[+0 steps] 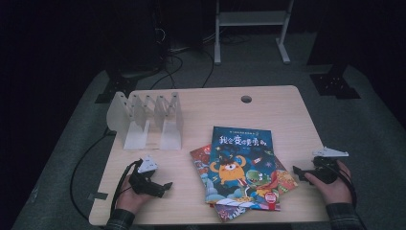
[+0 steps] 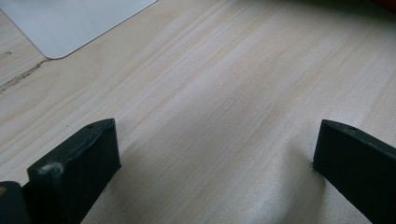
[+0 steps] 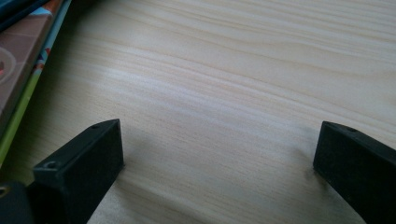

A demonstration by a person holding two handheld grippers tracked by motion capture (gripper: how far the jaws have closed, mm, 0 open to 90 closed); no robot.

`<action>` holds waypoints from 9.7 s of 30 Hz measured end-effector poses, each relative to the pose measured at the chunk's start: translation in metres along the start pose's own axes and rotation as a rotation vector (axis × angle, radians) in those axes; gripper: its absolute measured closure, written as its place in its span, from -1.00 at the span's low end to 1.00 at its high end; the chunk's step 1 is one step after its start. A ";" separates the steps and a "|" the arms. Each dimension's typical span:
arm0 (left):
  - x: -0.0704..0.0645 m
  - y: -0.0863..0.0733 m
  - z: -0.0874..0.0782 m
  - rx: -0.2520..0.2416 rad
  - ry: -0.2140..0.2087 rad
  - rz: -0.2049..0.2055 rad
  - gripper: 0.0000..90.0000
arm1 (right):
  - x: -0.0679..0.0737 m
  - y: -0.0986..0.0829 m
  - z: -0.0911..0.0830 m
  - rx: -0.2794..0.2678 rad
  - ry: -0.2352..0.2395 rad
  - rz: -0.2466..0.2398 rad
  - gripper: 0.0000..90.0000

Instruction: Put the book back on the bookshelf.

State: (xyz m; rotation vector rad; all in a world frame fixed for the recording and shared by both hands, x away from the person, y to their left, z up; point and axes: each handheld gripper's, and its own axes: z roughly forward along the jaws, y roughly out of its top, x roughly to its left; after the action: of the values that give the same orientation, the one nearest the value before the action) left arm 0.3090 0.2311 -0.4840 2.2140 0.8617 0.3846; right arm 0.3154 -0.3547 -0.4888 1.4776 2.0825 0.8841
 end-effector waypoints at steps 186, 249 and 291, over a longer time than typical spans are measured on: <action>-0.026 0.096 0.030 -0.104 -0.121 0.052 -0.92 | 0.095 0.099 0.051 -0.015 0.475 -0.230 -0.44; -0.023 0.066 0.018 -0.052 -0.167 -0.010 -0.88 | 0.054 0.028 -0.025 -0.031 0.459 -0.241 -0.15; -0.031 0.061 0.012 -0.040 -0.231 -0.013 -0.87 | 0.040 0.030 -0.018 -0.048 0.412 -0.250 -0.11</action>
State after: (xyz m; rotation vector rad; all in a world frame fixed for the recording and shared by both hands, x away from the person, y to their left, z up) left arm 0.3208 0.1717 -0.4488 2.1632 0.7364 0.1349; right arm 0.3101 -0.3144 -0.4542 1.0420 2.4481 1.2040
